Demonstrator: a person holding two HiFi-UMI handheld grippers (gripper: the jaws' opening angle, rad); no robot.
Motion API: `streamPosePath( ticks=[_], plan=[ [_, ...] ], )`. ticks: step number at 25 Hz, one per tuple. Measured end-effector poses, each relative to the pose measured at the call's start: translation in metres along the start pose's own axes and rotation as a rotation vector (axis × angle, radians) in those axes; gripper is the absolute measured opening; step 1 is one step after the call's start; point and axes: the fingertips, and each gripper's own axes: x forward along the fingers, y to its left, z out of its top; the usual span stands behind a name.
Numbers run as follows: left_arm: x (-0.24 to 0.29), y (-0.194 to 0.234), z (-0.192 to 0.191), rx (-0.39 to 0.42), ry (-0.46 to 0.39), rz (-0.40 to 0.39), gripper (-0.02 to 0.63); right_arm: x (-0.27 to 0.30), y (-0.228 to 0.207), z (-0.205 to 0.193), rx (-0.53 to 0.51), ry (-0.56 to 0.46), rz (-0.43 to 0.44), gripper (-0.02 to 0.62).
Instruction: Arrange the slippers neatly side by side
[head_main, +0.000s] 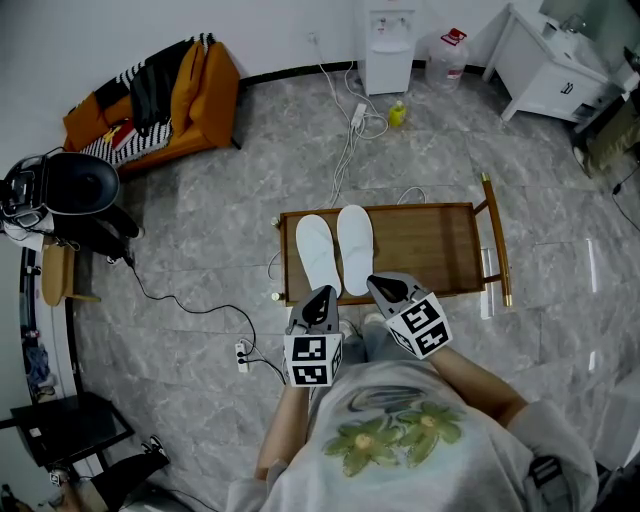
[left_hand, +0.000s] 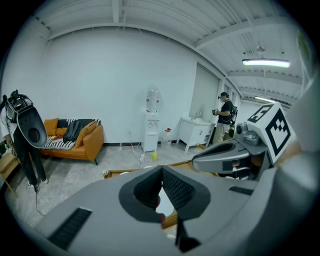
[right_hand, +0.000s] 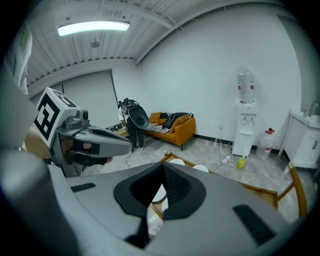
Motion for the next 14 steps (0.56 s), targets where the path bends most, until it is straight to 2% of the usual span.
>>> streamPosePath(
  ticks=[14],
  plan=[
    [-0.004, -0.009, -0.007, 0.004, 0.005, -0.003, 0.015, -0.008, 0.0, -0.011, 0.01, -0.002, -0.01, 0.005]
  ],
)
